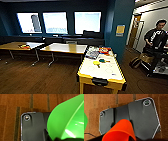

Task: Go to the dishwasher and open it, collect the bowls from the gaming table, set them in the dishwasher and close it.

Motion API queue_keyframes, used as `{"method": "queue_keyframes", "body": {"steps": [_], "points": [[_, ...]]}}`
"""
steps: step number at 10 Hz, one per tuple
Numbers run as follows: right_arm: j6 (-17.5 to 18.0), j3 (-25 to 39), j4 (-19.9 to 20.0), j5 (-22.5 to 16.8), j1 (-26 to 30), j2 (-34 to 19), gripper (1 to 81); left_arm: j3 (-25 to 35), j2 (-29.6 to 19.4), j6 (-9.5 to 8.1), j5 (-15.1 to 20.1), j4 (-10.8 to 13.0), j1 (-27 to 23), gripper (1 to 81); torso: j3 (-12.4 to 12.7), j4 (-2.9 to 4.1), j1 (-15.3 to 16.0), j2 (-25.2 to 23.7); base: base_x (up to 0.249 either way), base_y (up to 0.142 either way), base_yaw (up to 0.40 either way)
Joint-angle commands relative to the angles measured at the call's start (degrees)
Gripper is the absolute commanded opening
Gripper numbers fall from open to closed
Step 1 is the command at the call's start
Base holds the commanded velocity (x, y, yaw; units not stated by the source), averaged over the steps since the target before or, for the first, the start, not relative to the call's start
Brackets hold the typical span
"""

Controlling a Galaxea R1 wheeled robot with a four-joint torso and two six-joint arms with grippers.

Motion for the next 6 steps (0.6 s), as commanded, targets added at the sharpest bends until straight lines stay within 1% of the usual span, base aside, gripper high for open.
{"method": "queue_keyframes", "body": {"steps": [1,6], "points": [[0.2,0.1,-0.5,-2.1,3.1,0.2,1.0,-2.2,0.3,0.54,2.9,0.6,-3.5,1.0,0.0,0.0,0.1,0.0,-0.138,0.0,0.0],[0.2,0.0,-0.6,-2.1,3.3,0.4,1.0,-2.3,0.6,0.54,3.0,0.6,-3.5,1.0,0.0,0.0,0.1,0.0,-0.138,0.0,0.0]]}}
